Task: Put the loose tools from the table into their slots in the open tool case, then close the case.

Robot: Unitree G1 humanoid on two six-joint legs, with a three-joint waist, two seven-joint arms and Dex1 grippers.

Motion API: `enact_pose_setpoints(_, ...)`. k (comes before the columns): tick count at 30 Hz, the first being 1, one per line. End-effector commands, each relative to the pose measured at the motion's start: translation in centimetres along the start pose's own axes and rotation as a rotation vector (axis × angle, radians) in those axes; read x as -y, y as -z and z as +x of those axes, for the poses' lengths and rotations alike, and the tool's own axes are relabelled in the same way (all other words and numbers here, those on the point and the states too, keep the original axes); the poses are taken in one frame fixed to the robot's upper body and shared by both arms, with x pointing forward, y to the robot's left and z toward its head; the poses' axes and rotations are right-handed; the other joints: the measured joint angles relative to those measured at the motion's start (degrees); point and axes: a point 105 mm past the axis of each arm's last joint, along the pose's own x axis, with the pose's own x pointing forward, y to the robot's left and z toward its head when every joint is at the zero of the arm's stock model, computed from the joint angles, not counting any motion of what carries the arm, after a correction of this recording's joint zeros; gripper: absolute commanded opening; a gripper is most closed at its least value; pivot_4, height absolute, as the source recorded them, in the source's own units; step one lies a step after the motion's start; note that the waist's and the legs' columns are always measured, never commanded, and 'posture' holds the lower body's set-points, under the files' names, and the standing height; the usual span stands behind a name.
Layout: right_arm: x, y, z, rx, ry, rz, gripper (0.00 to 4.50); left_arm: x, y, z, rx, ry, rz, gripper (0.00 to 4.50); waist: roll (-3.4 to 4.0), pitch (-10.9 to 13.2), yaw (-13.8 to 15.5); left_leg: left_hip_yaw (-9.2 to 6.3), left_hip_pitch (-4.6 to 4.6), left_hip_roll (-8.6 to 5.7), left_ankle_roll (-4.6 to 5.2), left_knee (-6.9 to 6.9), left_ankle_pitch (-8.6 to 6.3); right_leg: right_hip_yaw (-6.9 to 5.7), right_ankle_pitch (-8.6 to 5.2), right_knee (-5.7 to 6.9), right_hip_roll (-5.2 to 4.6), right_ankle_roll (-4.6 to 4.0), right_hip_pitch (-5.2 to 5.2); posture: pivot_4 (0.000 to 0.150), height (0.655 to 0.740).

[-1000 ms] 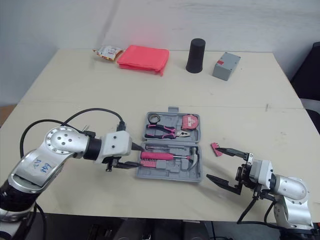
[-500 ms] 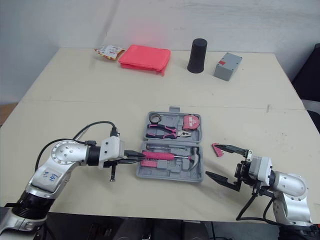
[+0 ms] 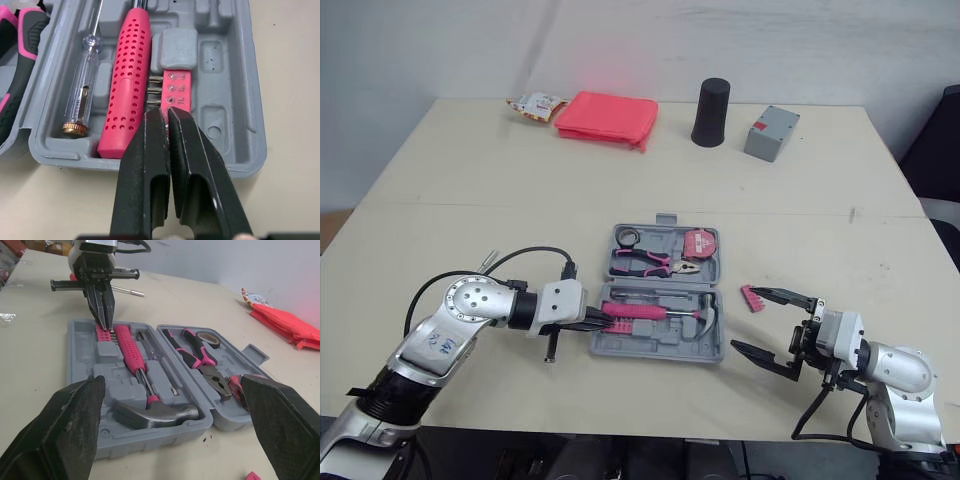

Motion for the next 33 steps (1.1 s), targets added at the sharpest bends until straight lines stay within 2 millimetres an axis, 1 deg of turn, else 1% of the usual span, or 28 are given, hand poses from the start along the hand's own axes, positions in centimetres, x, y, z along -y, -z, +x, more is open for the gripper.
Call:
enact_pose_setpoints(1,0.4,-0.9,-0.3,0.001,0.009,-0.047,4.5,1.6,4.5,0.6,-0.211,0.048,-0.144,0.11,0.08,-0.1,-0.02,0.0,0.02,0.0,0.0,0.0,0.0,0.0,0.0,0.01,0.0,0.0,0.01,0.15,0.74)
enact_pose_setpoints(2,0.4,-0.8,-0.4,0.0,0.01,-0.047,4.5,1.4,4.6,0.7,-0.211,0.031,-0.149,0.11,0.22,-0.26,-0.04,0.0,0.03,0.0,0.0,0.0,0.0,0.01,0.0,0.0,0.0,0.0,0.03,0.15,0.74)
enact_pose_setpoints(4,0.6,-0.8,-0.6,-0.009,0.027,-0.047,4.5,0.2,2.0,0.8,-0.042,-0.033,-0.113,0.11,0.53,-0.47,-0.03,0.01,0.12,0.0,0.01,-0.01,-0.01,0.02,0.0,-0.03,0.0,0.0,0.12,0.15,0.74)
enact_pose_setpoints(5,1.0,-0.8,-1.0,-0.019,0.065,-0.045,4.5,-0.6,0.5,0.1,0.051,-0.086,-0.069,0.11,0.56,-0.49,0.0,0.02,0.12,-0.01,0.02,-0.01,-0.02,0.04,0.0,-0.04,-0.01,0.0,0.13,0.15,0.74)
enact_pose_setpoints(6,1.5,-0.7,-1.6,-0.037,0.106,-0.04,4.5,-1.3,-0.2,-0.9,0.108,-0.14,-0.066,0.11,0.53,-0.47,0.0,0.01,0.12,0.0,0.03,-0.01,-0.02,0.04,0.0,-0.02,-0.02,0.0,0.11,0.15,0.74)
enact_pose_setpoints(7,2.1,-0.6,-2.3,-0.056,0.144,-0.039,4.5,-2.1,-0.5,-2.1,0.146,-0.208,-0.043,0.11,0.44,-0.42,0.0,0.0,0.06,0.0,0.03,-0.01,-0.02,0.03,0.0,-0.01,-0.02,0.0,0.06,0.15,0.74)
enact_pose_setpoints(8,2.6,-0.4,-3.1,-0.083,0.188,-0.033,4.5,-3.0,-0.8,-3.5,0.191,-0.285,-0.057,0.11,0.34,-0.35,0.01,-0.01,-0.05,0.01,0.01,-0.01,-0.01,0.03,0.0,0.04,-0.02,0.0,-0.07,0.15,0.74)
enact_pose_setpoints(9,2.9,-0.3,-3.6,-0.101,0.213,-0.029,4.5,-3.4,-0.8,-4.4,0.216,-0.331,-0.071,0.11,0.32,-0.33,0.0,-0.01,-0.13,0.01,0.0,-0.01,0.0,0.03,0.0,0.05,-0.02,0.0,-0.14,0.15,0.74)
enact_pose_setpoints(11,4.2,-0.2,-5.9,-0.133,0.335,0.012,4.5,-3.8,-0.1,-8.0,0.238,-0.42,-0.118,0.64,0.28,-0.31,-0.01,-0.02,-0.13,0.01,0.0,-0.01,0.0,0.01,0.0,0.02,-0.02,0.0,-0.14,0.15,0.74)
enact_pose_setpoints(12,4.7,-0.1,-7.3,-0.161,0.393,0.017,4.5,-3.6,0.9,-10.0,0.202,-0.46,-0.139,0.95,0.28,-0.31,-0.12,-0.02,-0.14,0.01,0.0,-0.01,-0.01,0.0,0.0,0.0,-0.02,0.0,-0.14,0.15,0.74)
enact_pose_setpoints(13,5.0,-0.1,-8.3,-0.18,0.43,0.019,4.5,-3.5,1.4,-11.3,0.175,-0.485,-0.151,1.4,0.28,-0.31,-0.25,-0.03,-0.12,0.02,-0.01,-0.01,-0.02,-0.01,0.0,0.0,-0.03,0.0,-0.14,0.15,0.74)
enact_pose_setpoints(14,5.1,-0.1,-8.8,-0.192,0.446,0.016,4.5,-3.3,1.7,-12.0,0.158,-0.496,-0.158,1.72,0.28,-0.31,-0.27,-0.01,-0.1,0.04,-0.03,-0.07,-0.03,-0.01,-0.01,-0.03,-0.02,-0.02,-0.13,0.15,0.74)
enact_pose_setpoints(15,5.2,-0.1,-9.4,-0.205,0.465,0.015,4.5,-3.2,2.1,-12.9,0.147,-0.519,-0.183,2.28,0.28,-0.31,-0.22,0.01,-0.09,0.03,-0.03,-0.15,-0.03,-0.01,-0.01,-0.08,-0.02,-0.02,-0.14,0.15,0.74)
enact_pose_setpoints(17,5.3,-0.1,-10.0,-0.216,0.485,0.016,4.5,-3.1,2.4,-13.7,0.143,-0.541,-0.213,3.2,0.28,-0.31,-0.19,0.03,-0.09,0.01,0.0,-0.15,-0.05,0.0,-0.01,-0.13,-0.04,-0.02,-0.11,0.15,0.74)
enact_pose_setpoints(18,5.4,0.6,-13.0,-0.285,0.586,0.01,4.5,-3.1,4.9,-18.1,0.069,-0.697,-0.274,3.57,0.26,-0.3,-0.19,0.03,-0.08,0.01,0.02,-0.15,-0.07,0.02,-0.01,-0.12,-0.06,-0.01,-0.1,0.15,0.74)
enact_pose_setpoints(19,5.4,0.9,-15.1,-0.334,0.657,0.004,4.5,-2.7,6.4,-21.5,0.017,-0.809,-0.31,4.09,0.26,-0.29,-0.2,0.03,-0.08,0.0,0.03,-0.15,-0.08,0.03,-0.01,-0.11,-0.08,-0.01,-0.1,0.15,0.74)
enact_pose_setpoints(20,5.0,1.2,-17.4,-0.389,0.727,0.002,4.5,-1.3,8.0,-24.4,-0.025,-0.887,-0.355,4.42,0.21,-0.26,-0.21,0.04,-0.06,0.0,0.04,-0.18,-0.12,0.04,-0.01,-0.1,-0.08,-0.01,-0.12,0.15,0.74)
enact_pose_setpoints(21,4.6,1.4,-19.3,-0.435,0.789,-0.006,4.5,0.2,9.7,-26.8,-0.09,-0.96,-0.396,4.42,0.11,-0.21,-0.35,0.04,-0.05,0.0,0.06,-0.3,-0.13,0.03,-0.03,-0.13,-0.07,-0.05,-0.2,0.15,0.74)
enact_pose_setpoints(23,4.0,1.6,-21.5,-0.482,0.873,-0.008,4.5,2.3,11.6,-29.4,-0.14,-1.068,-0.436,4.42,0.1,-0.2,-0.49,0.13,-0.03,0.0,-0.03,-0.83,-0.09,-0.01,-0.1,-0.27,-0.06,-0.18,-0.38,0.15,0.74)
enact_pose_setpoints(25,3.3,1.9,-22.9,-0.515,0.915,-0.005,4.5,3.5,12.5,-31.8,-0.136,-1.194,-0.452,4.42,0.09,-0.19,-0.66,0.15,0.11,0.01,-0.1,-0.84,-0.17,-0.07,-0.14,-0.21,-0.06,-0.25,-0.34,0.15,0.74)
enact_pose_setpoints(27,2.6,2.3,-23.5,-0.536,0.934,0.001,4.5,5.0,13.7,-33.5,-0.182,-1.261,-0.483,4.42,0.01,-0.15,-0.81,0.26,0.04,0.02,0.13,-0.76,-0.29,-0.08,-0.11,-0.34,-0.16,-0.18,-0.31,0.15,0.74)
enact_pose_setpoints(28,2.3,2.5,-23.4,-0.536,0.932,0.006,4.5,5.7,14.1,-34.0,-0.164,-1.28,-0.517,4.42,-0.02,-0.16,-0.97,0.28,0.05,0.01,0.21,-0.75,-0.32,-0.07,-0.06,-0.34,-0.19,-0.1,-0.28,0.15,0.74)
enact_pose_setpoints(29,2.1,2.8,-23.3,-0.545,0.93,0.007,4.5,5.9,14.2,-34.0,-0.157,-1.275,-0.524,4.42,-0.08,-0.19,-1.08,0.28,0.1,0.0,0.04,-0.75,-0.42,-0.05,-0.03,-0.32,-0.24,-0.06,-0.27,0.15,0.74)
enact_pose_setpoints(30,2.0,3.0,-23.1,-0.551,0.929,0.007,4.5,6.0,14.3,-33.9,-0.15,-1.267,-0.526,4.42,-0.13,-0.22,-1.14,0.27,0.12,0.0,0.03,-0.76,-0.41,-0.05,-0.03,-0.3,-0.26,-0.06,-0.27,0.15,0.74)
enact_pose_setpoints(31,2.3,3.5,-23.2,-0.588,0.955,0.019,4.5,5.9,14.2,-33.7,-0.138,-1.258,-0.524,4.42,-0.15,-0.23,-1.15,0.25,0.15,0.0,0.0,-0.77,-0.41,-0.06,-0.03,-0.26,-0.27,-0.07,-0.26,0.15,0.74)
enact_pose_setpoints(32,2.7,3.8,-22.7,-0.582,0.965,0.019,4.5,5.7,14.1,-33.4,-0.12,-1.254,-0.519,4.42,-0.15,-0.23,-1.24,0.22,0.15,0.01,-0.03,-0.79,-0.39,-0.07,-0.03,-0.26,-0.28,-0.08,-0.27,0.15,0.74)
enact_pose_setpoints(33,3.0,3.9,-21.4,-0.553,0.935,0.02,4.5,5.2,13.9,-32.9,-0.093,-1.246,-0.507,4.42,-0.16,-0.24,-1.36,0.21,0.14,0.01,-0.06,-0.79,-0.38,-0.06,-0.04,-0.24,-0.32,-0.1,-0.31,0.15,0.74)
